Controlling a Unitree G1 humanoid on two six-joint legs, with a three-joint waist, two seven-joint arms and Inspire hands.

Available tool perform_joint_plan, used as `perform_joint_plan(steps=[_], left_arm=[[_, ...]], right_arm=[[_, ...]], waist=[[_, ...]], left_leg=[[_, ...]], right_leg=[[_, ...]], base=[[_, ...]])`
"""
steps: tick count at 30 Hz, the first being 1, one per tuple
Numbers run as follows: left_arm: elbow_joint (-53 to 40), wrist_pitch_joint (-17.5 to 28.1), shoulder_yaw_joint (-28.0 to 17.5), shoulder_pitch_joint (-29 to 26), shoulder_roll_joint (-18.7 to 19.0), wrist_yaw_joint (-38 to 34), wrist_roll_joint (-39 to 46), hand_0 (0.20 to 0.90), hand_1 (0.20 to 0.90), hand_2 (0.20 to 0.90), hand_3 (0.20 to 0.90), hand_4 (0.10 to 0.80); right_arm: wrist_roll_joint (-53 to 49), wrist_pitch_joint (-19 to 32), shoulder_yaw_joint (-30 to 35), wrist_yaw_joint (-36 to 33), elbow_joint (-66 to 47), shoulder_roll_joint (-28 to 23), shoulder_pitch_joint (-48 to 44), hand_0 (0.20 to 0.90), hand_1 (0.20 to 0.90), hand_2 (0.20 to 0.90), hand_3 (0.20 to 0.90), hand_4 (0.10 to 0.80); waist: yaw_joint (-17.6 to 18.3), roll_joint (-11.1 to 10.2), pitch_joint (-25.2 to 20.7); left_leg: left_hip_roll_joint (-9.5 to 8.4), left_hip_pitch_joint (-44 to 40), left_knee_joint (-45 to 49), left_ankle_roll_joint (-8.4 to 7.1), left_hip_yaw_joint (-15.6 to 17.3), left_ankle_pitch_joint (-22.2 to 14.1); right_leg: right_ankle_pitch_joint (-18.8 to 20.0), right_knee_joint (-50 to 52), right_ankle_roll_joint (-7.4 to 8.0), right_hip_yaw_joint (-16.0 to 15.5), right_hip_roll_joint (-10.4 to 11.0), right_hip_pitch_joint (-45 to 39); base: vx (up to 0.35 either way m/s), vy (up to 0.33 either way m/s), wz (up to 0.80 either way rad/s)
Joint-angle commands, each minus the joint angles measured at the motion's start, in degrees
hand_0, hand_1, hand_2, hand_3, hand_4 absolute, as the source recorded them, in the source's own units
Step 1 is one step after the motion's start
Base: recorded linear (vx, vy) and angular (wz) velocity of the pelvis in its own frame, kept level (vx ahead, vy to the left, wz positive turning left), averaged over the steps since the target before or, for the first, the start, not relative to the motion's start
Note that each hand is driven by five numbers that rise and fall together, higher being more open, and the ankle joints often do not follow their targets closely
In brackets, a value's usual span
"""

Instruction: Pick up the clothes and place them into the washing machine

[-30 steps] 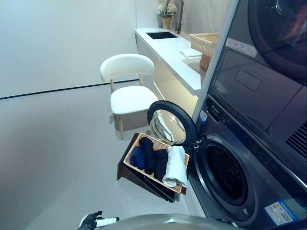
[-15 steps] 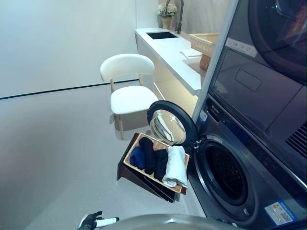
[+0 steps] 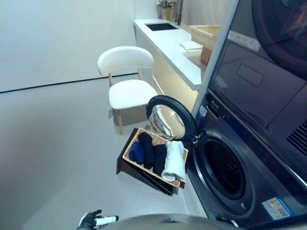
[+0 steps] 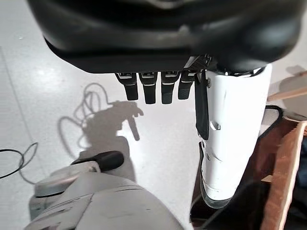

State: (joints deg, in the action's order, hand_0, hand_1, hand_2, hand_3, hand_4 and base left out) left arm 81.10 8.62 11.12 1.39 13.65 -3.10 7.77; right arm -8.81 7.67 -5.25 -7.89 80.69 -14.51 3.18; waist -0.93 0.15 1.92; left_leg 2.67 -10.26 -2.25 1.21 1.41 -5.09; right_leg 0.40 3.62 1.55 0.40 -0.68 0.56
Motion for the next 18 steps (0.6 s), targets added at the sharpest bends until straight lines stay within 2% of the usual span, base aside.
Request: perform_joint_plan(steps=[1, 3, 4, 6, 8, 9, 11, 13, 14, 15, 16, 18], left_arm=[[1.4, 1.2, -3.0, -3.4, 2.7, -1.1, 0.4, 0.900, 0.900, 0.900, 0.900, 0.800], [1.5, 1.2, -3.2, -3.7, 2.8, -0.7, 0.4, 0.900, 0.900, 0.900, 0.900, 0.800], [1.5, 1.2, -3.2, -3.7, 2.8, -0.7, 0.4, 0.900, 0.900, 0.900, 0.900, 0.800], [1.5, 1.2, -2.9, -4.3, 2.5, -0.6, 0.8, 0.900, 0.900, 0.900, 0.900, 0.800], [1.7, 1.3, -2.2, -5.1, 2.1, -0.6, 1.2, 0.900, 0.900, 0.900, 0.900, 0.800], [1.8, 1.3, -2.2, -5.1, 2.1, -0.6, 1.2, 0.900, 0.900, 0.900, 0.900, 0.800], [1.5, 1.2, -2.0, -5.8, 1.8, -0.7, 1.5, 0.900, 0.900, 0.900, 0.900, 0.800], [1.5, 1.2, -2.0, -5.8, 1.8, -0.8, 1.5, 0.900, 0.900, 0.900, 0.900, 0.800], [1.3, 1.2, -2.0, -5.7, 1.9, -1.0, 1.5, 0.900, 0.900, 0.900, 0.900, 0.800], [1.3, 1.2, -2.0, -5.7, 1.9, -1.0, 1.5, 0.900, 0.900, 0.900, 0.900, 0.800], [1.2, 1.2, -1.8, -5.6, 2.0, -1.3, 1.7, 0.900, 0.900, 0.900, 0.900, 0.800], [0.9, 1.4, -1.4, -5.4, 2.0, -2.0, 2.3, 0.900, 0.900, 0.900, 0.900, 0.800]], right_arm=[[-0.5, 2.7, -0.8, -2.0, 1.5, -1.6, -2.2, 0.900, 0.900, 0.900, 0.900, 0.800], [-0.5, 2.8, -0.7, -2.1, 1.8, -1.8, -1.8, 0.900, 0.900, 0.900, 0.900, 0.800], [-0.5, 2.8, -0.7, -2.0, 1.8, -1.8, -1.8, 0.900, 0.900, 0.900, 0.900, 0.800], [-1.1, 3.2, -0.2, -2.3, 1.5, -2.5, -1.8, 0.900, 0.900, 0.900, 0.900, 0.800], [-1.8, 3.2, 1.0, -2.5, 1.6, -3.4, -1.3, 0.900, 0.900, 0.900, 0.900, 0.800], [-1.8, 3.2, 1.0, -2.5, 1.6, -3.4, -1.3, 0.900, 0.900, 0.900, 0.900, 0.800], [-1.7, 2.9, 1.6, -2.8, 2.0, -4.4, -1.3, 0.900, 0.900, 0.900, 0.900, 0.800], [-1.7, 2.8, 1.6, -2.9, 2.0, -4.6, -1.4, 0.900, 0.900, 0.900, 0.900, 0.800], [-1.7, 2.7, 1.3, -3.2, 2.0, -4.7, -1.5, 0.900, 0.900, 0.900, 0.900, 0.800], [-1.7, 2.7, 1.3, -3.2, 2.0, -4.7, -1.5, 0.900, 0.900, 0.900, 0.900, 0.800], [-1.8, 2.7, 1.0, -3.5, 1.9, -4.6, -1.7, 0.900, 0.900, 0.900, 0.900, 0.800], [-2.3, 3.0, 0.4, -4.0, 1.3, -3.8, -1.8, 0.900, 0.900, 0.900, 0.900, 0.800]], waist=[[-0.8, -2.6, -1.3], [-1.0, -3.7, -0.7], [-1.0, -3.7, -0.8], [-0.8, -4.4, 0.5], [-0.3, -5.1, 1.9], [-0.2, -5.1, 1.8], [0.0, -4.9, 1.9], [-0.1, -4.8, 1.9], [-0.6, -4.3, 2.3], [-0.7, -4.4, 2.4], [-1.1, -4.4, 2.9], [-1.8, -4.0, 3.6]], left_leg=[[-0.67, 4.6, 2.9, -2.06, -0.7, 1.7], [0.27, 6.5, 8.8, -2.95, -1.3, 0.0], [0.28, 6.7, 9.0, -2.96, -1.3, -0.1], [0.04, 10.1, 15.8, -3.34, -1.6, -1.1], [-0.46, 14.4, 22.9, -3.37, -2.4, 0.1], [-0.47, 14.5, 23.0, -3.38, -2.5, 0.1], [-1.74, 19.3, 20.8, -2.85, -4.0, 2.2], [-2.08, 21.3, 19.5, -2.66, -4.5, 3.6], [-1.88, 24.2, 16.4, -2.78, -5.2, 7.4], [-1.93, 24.1, 16.3, -2.77, -5.1, 7.4], [-1.53, 25.6, 14.0, -2.78, -5.5, 8.6], [0.64, 27.6, 6.8, -2.52, -5.2, 10.4]], right_leg=[[-4.8, 3.7, -0.80, -1.2, -1.8, -2.0], [-5.6, 4.5, -1.68, -1.4, -2.6, -2.4], [-5.6, 4.5, -1.68, -1.4, -2.6, -2.4], [-5.6, 5.1, -2.33, -1.7, -2.5, -2.9], [-5.8, 5.7, -3.13, -2.3, -1.9, -3.4], [-5.8, 5.8, -3.14, -2.4, -1.9, -3.3], [-6.5, 6.1, -3.47, -2.3, -1.7, -3.0], [-6.7, 6.4, -3.47, -2.1, -1.8, -2.8], [-6.8, 6.7, -3.47, -1.1, -2.9, -3.2], [-6.9, 6.8, -3.46, -1.1, -2.9, -3.2], [-7.3, 7.0, -3.48, -0.1, -3.3, -3.8], [-9.0, 7.0, -3.28, 1.8, -4.2, -6.2]], base=[[0.066, -0.206, 0.09], [0.065, -0.219, 0.14], [0.030, -0.151, 0.14], [0.013, -0.164, 0.30], [0.012, -0.155, 0.33], [0.016, -0.086, 0.14], [0.066, -0.024, 0.02], [0.111, -0.020, -0.17], [0.105, -0.020, -0.27], [0.161, -0.029, -0.49], [0.174, -0.015, -0.47], [0.262, 0.006, -0.57]])
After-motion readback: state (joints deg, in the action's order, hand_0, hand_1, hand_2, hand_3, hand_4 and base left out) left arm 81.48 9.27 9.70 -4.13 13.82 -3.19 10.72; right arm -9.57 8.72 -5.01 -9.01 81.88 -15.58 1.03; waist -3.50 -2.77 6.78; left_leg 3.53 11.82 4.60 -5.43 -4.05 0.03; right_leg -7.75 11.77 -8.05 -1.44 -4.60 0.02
